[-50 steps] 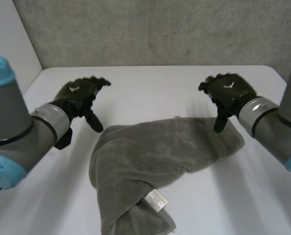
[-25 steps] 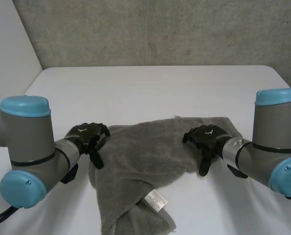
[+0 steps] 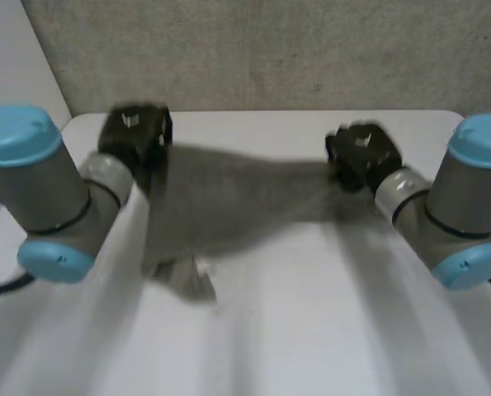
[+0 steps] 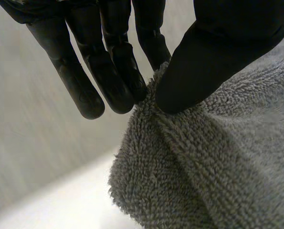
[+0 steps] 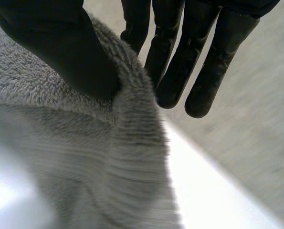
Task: Fold the towel.
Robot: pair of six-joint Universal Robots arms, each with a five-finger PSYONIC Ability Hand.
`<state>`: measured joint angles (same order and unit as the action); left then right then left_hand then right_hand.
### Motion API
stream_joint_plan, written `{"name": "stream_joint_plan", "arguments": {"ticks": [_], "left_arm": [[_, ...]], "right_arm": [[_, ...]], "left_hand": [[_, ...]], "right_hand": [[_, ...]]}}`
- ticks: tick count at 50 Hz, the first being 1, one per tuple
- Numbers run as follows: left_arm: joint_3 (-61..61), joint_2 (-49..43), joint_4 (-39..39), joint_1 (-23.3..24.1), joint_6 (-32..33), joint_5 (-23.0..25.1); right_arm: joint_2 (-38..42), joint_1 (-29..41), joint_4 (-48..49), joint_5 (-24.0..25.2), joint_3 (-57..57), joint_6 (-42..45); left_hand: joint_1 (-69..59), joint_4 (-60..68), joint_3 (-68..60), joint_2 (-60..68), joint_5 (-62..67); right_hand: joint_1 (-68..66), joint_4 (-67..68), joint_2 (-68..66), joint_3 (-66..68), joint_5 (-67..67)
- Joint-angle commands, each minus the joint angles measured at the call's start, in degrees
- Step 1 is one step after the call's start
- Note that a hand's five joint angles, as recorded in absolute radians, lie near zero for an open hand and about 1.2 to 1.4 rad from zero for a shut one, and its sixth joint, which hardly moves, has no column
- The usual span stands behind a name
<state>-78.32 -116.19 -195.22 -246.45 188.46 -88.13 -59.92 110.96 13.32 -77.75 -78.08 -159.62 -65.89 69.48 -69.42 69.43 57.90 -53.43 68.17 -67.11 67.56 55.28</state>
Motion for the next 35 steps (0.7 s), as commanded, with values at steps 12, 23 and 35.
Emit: {"name": "stream_joint_plan", "arguments": {"ticks": [12,23,35], "left_arm": [[-21.61,12.56,-6.75,5.46,4.55,-0.46],[-25.83,12.39,12.32,7.57,7.1,-0.46],[-18.9,15.03,8.29,5.72,7.01,-0.11]], "right_arm": [[-6.19,1.71,-21.33,3.93,-9.19,16.49],[-8.01,-0.21,-36.54,4.45,-7.35,20.6],[-11.8,-2.86,-27.47,4.63,-6.91,9.15]], "left_hand": [[-14.11,10.52,-10.58,10.57,12.1],[39.02,-42.61,42.55,-42.56,-41.04],[39.02,-42.61,42.55,-42.56,-41.04]], "right_hand": [[-26.57,11.83,-12.89,12.44,14.72],[28.54,-43.28,42.22,-42.67,-40.39],[28.04,-42.78,41.72,-42.17,-39.89]]}}
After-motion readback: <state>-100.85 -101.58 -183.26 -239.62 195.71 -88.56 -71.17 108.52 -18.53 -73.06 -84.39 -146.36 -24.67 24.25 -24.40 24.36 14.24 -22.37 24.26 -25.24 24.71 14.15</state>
